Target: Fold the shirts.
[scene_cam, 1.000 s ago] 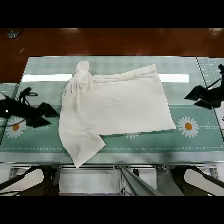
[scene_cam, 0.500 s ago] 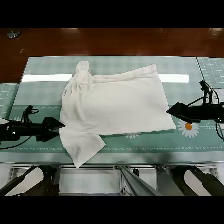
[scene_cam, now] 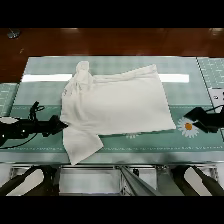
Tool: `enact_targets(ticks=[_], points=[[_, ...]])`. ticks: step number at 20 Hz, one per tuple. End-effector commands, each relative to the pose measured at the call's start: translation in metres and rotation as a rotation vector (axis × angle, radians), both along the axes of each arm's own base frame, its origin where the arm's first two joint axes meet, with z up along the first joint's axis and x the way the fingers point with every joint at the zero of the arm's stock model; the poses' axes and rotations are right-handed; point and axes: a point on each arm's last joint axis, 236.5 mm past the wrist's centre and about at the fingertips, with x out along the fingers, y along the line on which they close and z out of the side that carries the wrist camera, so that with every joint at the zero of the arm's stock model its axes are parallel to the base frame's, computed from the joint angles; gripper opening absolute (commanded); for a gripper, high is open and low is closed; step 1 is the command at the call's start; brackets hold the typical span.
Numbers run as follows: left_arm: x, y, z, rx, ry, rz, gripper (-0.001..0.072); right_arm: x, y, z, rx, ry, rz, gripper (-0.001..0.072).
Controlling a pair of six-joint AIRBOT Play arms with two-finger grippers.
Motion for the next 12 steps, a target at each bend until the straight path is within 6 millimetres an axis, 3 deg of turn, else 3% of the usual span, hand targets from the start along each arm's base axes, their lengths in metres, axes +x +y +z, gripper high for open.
enact_targets(ticks=[1, 7, 10, 11, 12], points=[[0.008, 0.000, 0.005, 0.005, -0.027, -0.008, 0.0032, -0.031, 0.016, -0.030, 0.099, 0.089, -0.060, 0.0625], [0.005, -0.008, 0.005, 0.005, -0.027, -0.041, 0.0032, -0.010, 0.062, -0.059, 0.278, 0.111, 0.007, 0.0625], [0.005, -0.011, 0.005, 0.004, -0.027, -0.049, 0.0032, 0.022, 0.077, -0.067, 0.274, 0.100, 0.052, 0.0625], [0.005, -0.012, 0.006, 0.000, -0.029, -0.046, 0.0032, 0.034, 0.085, -0.066, 0.279, 0.097, 0.074, 0.0602], [0.007, -0.013, 0.007, -0.008, -0.033, -0.039, 0.0032, 0.043, 0.093, -0.064, 0.283, 0.098, 0.113, 0.0518]])
